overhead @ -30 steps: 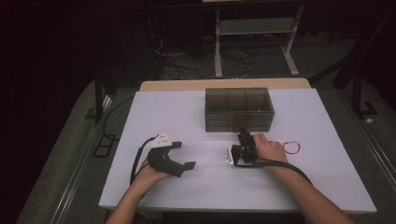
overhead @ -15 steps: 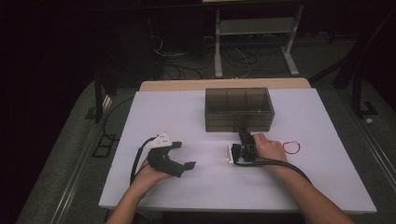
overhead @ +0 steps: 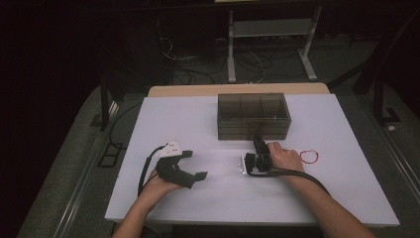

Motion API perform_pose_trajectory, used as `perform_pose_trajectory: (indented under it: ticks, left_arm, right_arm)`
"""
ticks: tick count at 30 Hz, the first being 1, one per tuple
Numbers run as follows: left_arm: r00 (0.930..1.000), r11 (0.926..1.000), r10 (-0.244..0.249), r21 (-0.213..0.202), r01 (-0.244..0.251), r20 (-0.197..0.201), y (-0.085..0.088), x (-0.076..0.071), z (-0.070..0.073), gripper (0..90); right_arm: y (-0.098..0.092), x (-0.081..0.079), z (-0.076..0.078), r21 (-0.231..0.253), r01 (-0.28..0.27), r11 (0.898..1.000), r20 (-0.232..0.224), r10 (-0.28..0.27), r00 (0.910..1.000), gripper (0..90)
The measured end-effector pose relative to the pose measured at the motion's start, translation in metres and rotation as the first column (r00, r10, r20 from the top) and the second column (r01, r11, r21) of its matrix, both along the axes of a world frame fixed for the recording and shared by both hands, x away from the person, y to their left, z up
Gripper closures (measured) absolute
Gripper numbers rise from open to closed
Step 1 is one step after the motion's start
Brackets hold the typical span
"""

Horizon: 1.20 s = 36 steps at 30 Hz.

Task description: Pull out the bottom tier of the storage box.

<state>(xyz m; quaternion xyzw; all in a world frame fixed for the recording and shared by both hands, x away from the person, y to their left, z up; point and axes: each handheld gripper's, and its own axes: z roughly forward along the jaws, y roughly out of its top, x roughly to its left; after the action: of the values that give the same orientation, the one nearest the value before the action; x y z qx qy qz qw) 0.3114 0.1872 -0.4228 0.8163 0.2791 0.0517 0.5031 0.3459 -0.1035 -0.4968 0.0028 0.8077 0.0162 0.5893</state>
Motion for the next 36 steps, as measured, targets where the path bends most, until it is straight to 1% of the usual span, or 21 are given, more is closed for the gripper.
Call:
perform_pose_trajectory:
  ticks: [11,22,36]
  left_arm:
    - [1.0,1.0,-0.002,0.002,0.002,0.001,0.0001,-0.0001,0.0,0.0]
    - [1.0,1.0,-0.001,0.002,0.001,-0.001,0.0001,-0.0001,-0.0002,0.0]
    - [1.0,1.0,0.002,-0.002,-0.002,-0.001,0.0006,0.0002,0.0,0.0]
  right_arm:
    - [0.0022,0.0001,-0.0013,-0.028,-0.001,1.0,0.02,0.002,0.9998,78.7]
    - [0.0015,-0.0008,0.0004,-0.017,-0.002,1.0,0.007,0.002,1.0,79.2]
    - [0.0019,-0.0075,0.0018,-0.037,-0.01,0.999,-0.001,0.01,0.9999,79.2]
